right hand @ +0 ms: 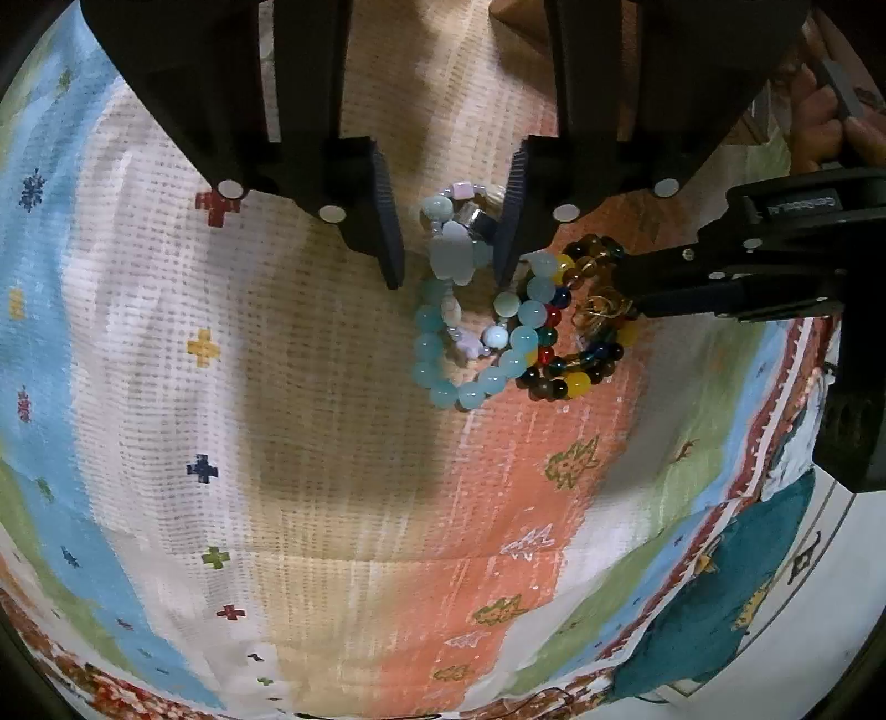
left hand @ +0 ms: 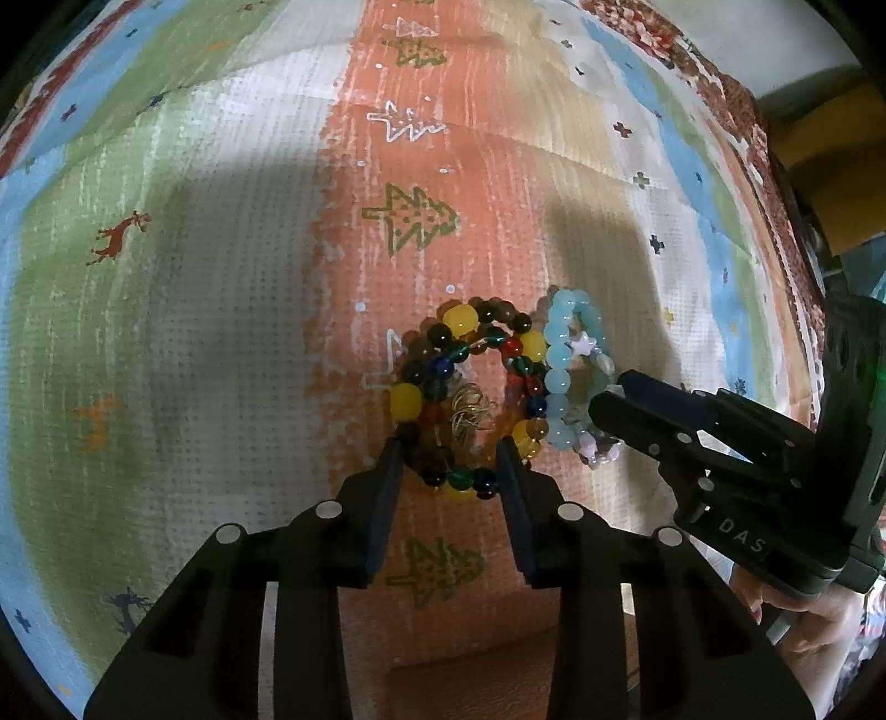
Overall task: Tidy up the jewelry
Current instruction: 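Grasp the multicolour bead bracelet with the left gripper while the right gripper grasps the white bead bracelet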
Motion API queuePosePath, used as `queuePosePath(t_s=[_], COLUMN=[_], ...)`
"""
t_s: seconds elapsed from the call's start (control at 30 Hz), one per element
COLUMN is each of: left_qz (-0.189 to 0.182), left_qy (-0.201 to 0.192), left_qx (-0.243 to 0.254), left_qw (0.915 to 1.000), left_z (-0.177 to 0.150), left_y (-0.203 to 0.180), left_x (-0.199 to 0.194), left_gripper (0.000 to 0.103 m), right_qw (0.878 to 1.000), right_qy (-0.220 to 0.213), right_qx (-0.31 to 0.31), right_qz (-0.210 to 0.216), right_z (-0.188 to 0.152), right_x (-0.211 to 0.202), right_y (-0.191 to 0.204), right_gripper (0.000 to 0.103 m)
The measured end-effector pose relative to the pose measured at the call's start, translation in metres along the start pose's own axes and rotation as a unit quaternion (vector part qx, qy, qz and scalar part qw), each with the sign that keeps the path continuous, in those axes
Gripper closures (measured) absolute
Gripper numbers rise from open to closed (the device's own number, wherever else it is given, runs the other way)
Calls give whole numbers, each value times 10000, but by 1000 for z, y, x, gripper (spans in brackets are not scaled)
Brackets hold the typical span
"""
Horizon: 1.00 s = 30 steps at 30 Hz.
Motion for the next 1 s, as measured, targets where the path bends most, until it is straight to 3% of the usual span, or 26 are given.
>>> queuePosePath(t_s=[0.17, 0.23, 1.0], left_qz=[16, 111, -328], left_qy=[-11, -29, -395], left_qx=[27, 24, 234], left_qw=[10000, 9999, 9984], left_z=[0, 1, 2], left_y=[-2, 0, -21], left_x=[2, 4, -37], left_gripper=[75, 92, 94], right_qw=[10000, 10000, 9994], right_qy=[23, 19, -194], right_qx=[-30, -35, -275], right_qz=[17, 8, -109], right_z=[0, -1, 2], right_x=[1, 0, -21], right_y=[4, 4, 11], right_gripper=[85, 85, 85])
Point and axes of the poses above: each gripper's, at about its wrist camera, not at the fingertips, and x roughly the way its jaws point, y to its left, z to its top, the point moved 8 cm from there along x, roughly the way its jaws point, and after that the axes turned 9 degrees about -x, right-handed, at the moved point
